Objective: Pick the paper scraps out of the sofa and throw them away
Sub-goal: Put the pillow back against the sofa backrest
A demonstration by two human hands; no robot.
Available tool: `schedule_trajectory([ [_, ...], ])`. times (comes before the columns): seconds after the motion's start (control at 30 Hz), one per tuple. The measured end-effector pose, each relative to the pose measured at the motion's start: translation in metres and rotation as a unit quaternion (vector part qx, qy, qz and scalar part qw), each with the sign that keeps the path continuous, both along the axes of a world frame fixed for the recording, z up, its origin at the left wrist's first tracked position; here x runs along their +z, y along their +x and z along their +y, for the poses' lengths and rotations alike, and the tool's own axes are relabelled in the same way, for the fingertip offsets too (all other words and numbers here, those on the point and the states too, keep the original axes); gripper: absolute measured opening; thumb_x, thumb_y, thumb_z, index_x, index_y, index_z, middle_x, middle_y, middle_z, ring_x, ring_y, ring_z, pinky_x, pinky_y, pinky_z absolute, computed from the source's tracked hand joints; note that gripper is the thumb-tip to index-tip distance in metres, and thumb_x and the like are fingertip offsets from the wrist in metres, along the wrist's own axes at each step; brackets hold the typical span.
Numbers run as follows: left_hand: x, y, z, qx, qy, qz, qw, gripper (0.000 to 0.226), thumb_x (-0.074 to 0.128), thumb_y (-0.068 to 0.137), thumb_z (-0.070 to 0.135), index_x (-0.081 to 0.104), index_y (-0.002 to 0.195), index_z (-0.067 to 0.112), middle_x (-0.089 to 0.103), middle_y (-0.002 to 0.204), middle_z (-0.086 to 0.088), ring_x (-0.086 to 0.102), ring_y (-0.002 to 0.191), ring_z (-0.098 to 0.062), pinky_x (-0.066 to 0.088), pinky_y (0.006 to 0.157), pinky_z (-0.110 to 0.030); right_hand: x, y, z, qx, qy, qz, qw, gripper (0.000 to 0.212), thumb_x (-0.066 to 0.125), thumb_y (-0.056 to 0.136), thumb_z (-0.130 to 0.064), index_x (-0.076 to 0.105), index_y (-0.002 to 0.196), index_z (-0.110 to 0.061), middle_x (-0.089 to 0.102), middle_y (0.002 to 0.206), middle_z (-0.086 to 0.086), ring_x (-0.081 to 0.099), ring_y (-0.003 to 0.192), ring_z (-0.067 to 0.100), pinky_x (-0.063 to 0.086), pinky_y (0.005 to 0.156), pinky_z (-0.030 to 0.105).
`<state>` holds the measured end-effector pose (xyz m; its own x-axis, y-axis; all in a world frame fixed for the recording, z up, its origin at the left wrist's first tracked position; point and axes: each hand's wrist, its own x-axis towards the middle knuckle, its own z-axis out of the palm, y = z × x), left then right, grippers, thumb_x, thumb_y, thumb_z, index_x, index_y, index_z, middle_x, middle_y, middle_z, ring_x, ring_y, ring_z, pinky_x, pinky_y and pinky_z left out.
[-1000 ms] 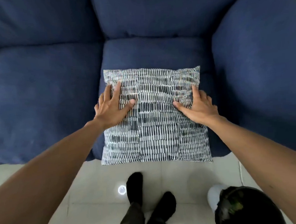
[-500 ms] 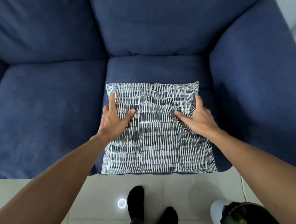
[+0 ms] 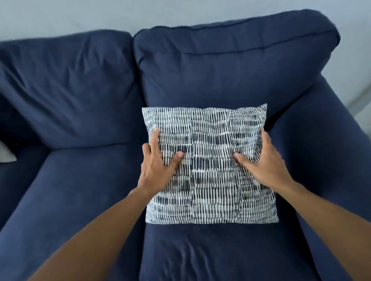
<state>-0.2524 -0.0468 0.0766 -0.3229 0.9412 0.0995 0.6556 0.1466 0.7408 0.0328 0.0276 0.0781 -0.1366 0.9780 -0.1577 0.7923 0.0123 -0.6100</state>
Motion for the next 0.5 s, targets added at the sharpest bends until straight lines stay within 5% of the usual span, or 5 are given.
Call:
schedule_trajectory([
  [0.27,0.014,-0.015,0.072,-0.030,0.053,0.020,0.998,0.094,0.062,0.088,0.057,0.000,0.155,0.034,0.029,0.138,-0.003,0.040,0.111,-0.013,0.045,0.083,-0.035,0.012,-0.018,0.065,-0.025,0.058,0.044,0.997,0.110,0.056,0.077,-0.077,-0.006,0.156,-0.031,0.010,0.166,0.001,0.020,0.149,0.024,0.026,0.116,0.057],
  [0.5,-0.007,-0.021,0.122,-0.053,0.057,0.024,0.997,0.096,0.063,0.089,0.053,-0.003,0.155,0.033,0.027,0.138,-0.006,0.040,0.103,-0.012,0.042,0.086,-0.032,-0.006,-0.029,0.110,-0.051,0.089,0.066,0.993,0.108,0.064,0.085,-0.058,-0.009,0.157,-0.022,0.007,0.166,0.003,0.020,0.149,0.024,0.026,0.114,0.045],
])
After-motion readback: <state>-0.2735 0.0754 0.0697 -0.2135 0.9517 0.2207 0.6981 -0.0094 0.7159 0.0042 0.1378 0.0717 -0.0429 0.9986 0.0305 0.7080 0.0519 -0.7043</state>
